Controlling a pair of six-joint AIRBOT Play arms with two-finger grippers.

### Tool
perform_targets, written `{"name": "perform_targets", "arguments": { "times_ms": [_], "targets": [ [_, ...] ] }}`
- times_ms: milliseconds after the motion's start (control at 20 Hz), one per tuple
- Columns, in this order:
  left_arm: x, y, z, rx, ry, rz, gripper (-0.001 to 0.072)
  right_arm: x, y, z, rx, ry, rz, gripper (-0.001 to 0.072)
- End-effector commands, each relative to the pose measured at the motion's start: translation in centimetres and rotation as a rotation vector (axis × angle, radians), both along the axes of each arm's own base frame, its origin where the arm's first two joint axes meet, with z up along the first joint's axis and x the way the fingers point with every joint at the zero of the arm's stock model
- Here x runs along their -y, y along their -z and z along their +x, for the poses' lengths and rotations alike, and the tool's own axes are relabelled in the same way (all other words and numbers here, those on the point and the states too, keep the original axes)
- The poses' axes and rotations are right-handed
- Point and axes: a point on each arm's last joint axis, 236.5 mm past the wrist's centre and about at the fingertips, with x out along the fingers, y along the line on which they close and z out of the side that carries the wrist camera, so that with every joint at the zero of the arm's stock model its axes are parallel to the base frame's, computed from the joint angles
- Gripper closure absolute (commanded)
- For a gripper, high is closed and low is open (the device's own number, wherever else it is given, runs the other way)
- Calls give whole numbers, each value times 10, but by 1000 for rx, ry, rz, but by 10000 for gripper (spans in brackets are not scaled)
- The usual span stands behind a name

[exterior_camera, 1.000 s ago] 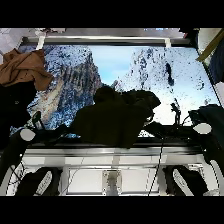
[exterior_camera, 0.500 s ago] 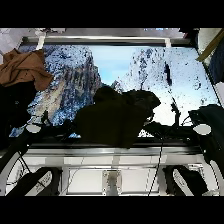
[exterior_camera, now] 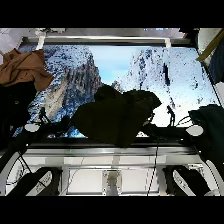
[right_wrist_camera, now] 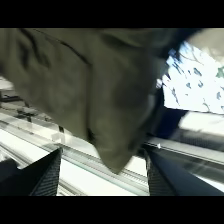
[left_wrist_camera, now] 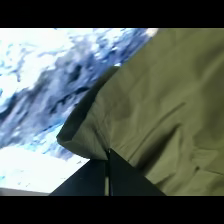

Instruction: Fold the clothes and pants, and hang the long-sleeved shirts on hangers.

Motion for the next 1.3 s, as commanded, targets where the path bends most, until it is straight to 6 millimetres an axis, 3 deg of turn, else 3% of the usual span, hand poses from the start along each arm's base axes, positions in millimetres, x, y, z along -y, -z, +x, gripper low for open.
{"name": "perform_targets", "arguments": {
  "times_ms": [0,150,300,450,600,650,700,800,900,1050,1250],
  "targets": [
    [2,-28,9,96,27,11,697,-6,36,-3,-97,16,-40,165],
    [1,-52,13,177,27,22,697,-10,66,6,-139,42,-62,164],
    [2,-69,14,235,29,28,697,-38,66,21,-106,8,56,165],
    [2,-77,14,260,29,31,697,-54,65,45,-44,-18,95,170],
    [3,-77,13,260,33,29,697,-67,54,69,33,-60,98,504],
    [3,-78,13,262,36,29,697,-70,44,78,62,-64,108,681],
    [3,-82,15,279,46,39,697,-74,31,84,88,-81,132,685],
    [6,-109,22,371,118,84,698,-86,-12,89,160,-156,210,685],
    [7,-152,30,474,172,134,699,-92,-68,85,239,-247,289,686],
    [5,-223,27,605,301,281,699,-89,-175,66,382,-352,338,686],
    [0,-353,1,843,335,465,699,-74,-300,22,612,-427,167,686]
  ]
}}
